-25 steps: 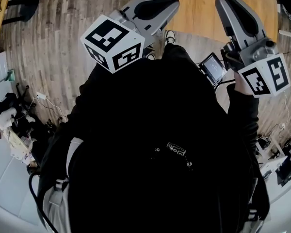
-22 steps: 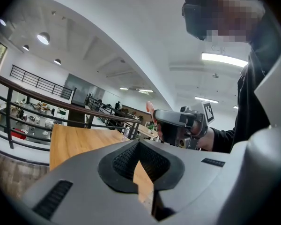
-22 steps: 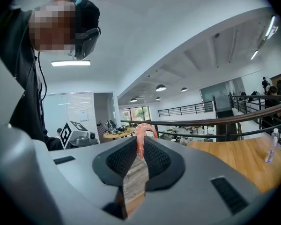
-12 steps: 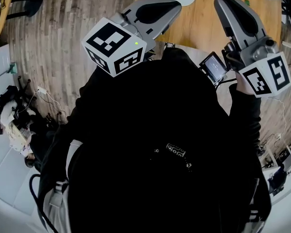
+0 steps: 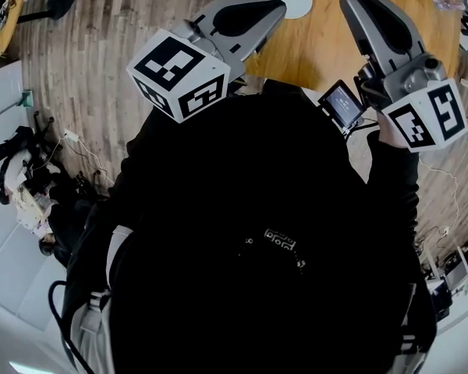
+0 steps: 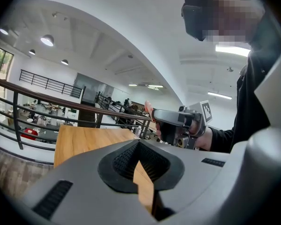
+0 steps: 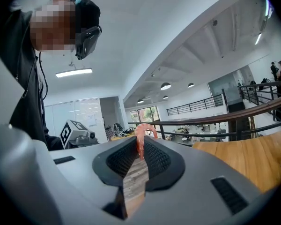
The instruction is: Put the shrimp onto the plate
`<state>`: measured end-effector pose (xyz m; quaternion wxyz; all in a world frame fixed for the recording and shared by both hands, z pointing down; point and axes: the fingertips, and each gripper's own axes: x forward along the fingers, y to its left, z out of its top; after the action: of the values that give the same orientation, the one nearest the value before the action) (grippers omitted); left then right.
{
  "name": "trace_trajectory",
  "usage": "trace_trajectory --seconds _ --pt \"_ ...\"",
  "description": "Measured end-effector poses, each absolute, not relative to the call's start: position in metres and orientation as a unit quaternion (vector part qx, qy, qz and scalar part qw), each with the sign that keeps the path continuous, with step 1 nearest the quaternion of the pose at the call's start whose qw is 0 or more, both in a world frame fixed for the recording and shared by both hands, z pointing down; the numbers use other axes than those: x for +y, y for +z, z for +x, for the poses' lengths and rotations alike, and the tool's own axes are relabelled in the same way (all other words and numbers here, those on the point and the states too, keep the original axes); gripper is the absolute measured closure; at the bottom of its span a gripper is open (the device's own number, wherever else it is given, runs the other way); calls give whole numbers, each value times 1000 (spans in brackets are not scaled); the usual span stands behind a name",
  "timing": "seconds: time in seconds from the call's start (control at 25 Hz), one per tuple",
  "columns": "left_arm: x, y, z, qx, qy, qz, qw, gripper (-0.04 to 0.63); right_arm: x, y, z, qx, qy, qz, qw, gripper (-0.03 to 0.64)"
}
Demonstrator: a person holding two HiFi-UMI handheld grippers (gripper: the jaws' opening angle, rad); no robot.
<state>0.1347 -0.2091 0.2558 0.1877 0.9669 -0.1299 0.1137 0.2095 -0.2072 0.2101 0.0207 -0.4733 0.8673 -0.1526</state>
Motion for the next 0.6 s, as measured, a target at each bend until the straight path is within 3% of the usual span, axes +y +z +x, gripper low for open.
trace_trajectory --seconds 0.6 --pt "-228 275 132 -111 132 963 207 597 -236 235 204 859 -179 -479 14 558"
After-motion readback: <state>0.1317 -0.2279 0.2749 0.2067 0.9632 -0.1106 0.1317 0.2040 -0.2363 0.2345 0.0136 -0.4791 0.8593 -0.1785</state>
